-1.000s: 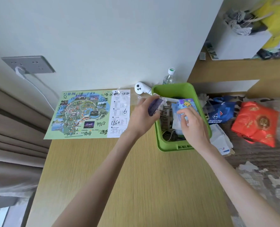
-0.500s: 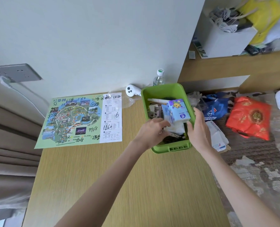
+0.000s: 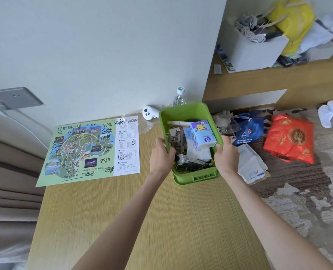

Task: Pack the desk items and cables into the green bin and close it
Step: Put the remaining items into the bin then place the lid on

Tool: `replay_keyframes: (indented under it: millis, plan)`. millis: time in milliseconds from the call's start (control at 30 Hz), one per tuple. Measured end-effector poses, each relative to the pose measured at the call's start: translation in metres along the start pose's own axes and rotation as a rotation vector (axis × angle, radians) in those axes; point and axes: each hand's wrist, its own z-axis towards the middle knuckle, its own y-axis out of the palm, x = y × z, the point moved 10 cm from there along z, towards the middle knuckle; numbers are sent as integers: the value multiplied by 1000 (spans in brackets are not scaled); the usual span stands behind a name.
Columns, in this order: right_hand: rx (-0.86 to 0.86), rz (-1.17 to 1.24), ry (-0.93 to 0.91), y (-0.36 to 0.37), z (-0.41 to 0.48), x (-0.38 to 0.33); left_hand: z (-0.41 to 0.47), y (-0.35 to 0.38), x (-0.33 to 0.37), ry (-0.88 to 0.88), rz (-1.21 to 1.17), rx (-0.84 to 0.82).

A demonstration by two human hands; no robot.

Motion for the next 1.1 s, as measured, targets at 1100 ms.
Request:
replay_keyframes:
  millis: [1100]
  plan:
    - [-228, 168, -401, 96, -131, -115, -51, -152, -155, -66, -24, 181]
